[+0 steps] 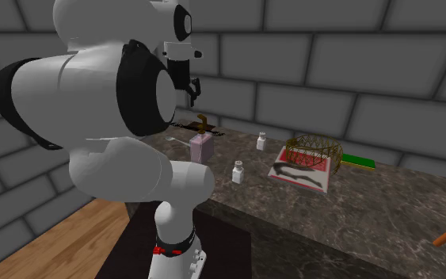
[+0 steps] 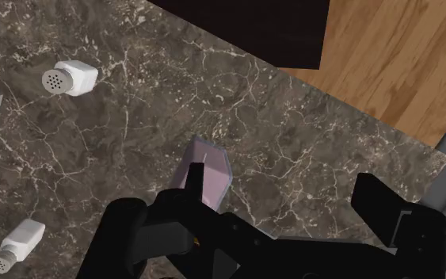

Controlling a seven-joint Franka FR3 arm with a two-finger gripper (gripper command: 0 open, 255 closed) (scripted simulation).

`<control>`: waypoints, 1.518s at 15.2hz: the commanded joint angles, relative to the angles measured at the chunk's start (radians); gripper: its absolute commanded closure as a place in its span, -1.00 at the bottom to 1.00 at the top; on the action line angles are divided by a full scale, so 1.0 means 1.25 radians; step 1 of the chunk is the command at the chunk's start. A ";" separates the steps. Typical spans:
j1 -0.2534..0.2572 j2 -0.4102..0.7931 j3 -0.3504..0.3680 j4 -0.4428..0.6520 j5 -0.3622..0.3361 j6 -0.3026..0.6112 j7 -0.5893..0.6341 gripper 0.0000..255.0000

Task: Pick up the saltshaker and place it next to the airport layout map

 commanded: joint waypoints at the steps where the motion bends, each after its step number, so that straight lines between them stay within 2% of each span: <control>1: 0.000 0.000 0.000 0.000 0.000 0.000 0.000 -1.00; 13: -0.115 -0.080 -0.071 -0.294 -0.125 0.244 -0.009 -1.00; 23: -0.261 -0.037 -0.157 -0.469 -0.263 0.501 -0.013 -1.00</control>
